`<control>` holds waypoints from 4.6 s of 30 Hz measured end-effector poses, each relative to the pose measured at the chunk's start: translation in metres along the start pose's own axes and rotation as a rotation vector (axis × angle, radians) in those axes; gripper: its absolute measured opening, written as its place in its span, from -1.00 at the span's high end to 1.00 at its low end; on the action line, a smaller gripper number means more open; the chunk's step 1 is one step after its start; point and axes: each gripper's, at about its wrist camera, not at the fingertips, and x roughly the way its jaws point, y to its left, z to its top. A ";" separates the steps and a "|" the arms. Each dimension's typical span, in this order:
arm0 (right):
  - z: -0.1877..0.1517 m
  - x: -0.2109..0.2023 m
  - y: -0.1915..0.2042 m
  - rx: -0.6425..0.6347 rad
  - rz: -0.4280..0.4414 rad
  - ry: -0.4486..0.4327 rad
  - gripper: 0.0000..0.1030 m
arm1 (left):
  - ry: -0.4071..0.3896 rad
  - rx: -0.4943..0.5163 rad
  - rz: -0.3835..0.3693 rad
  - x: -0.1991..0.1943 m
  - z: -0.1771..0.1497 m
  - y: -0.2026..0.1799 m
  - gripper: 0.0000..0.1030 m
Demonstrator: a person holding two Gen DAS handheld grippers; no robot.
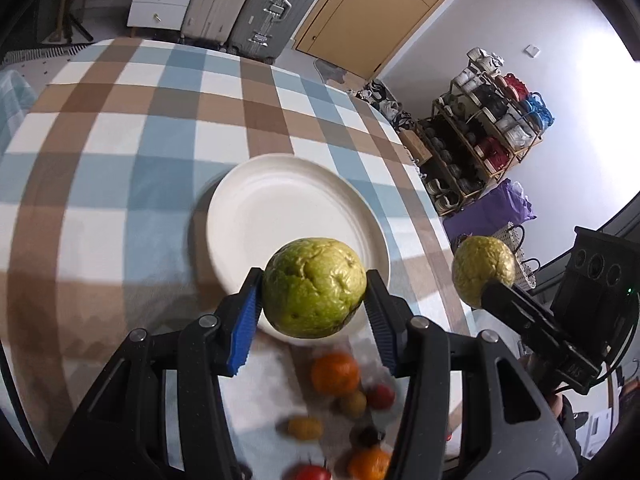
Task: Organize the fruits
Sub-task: 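Carry both fruits over the white plate and open both tools to release them, then raise both open tools away from the plate, then lower the right tool onto a tangerine, close and lift it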
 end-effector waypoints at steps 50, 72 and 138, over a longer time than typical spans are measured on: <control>0.030 0.031 -0.054 0.008 -0.090 -0.033 -1.00 | -0.145 0.009 0.160 -0.003 0.051 -0.021 -0.98; -0.061 -0.075 0.041 -0.070 -0.118 -0.169 -1.00 | -0.391 0.195 0.359 -0.140 -0.121 -0.095 -0.98; -0.169 0.013 0.075 -0.186 -0.122 0.316 0.22 | -0.298 0.010 0.245 -0.115 -0.172 -0.024 -0.98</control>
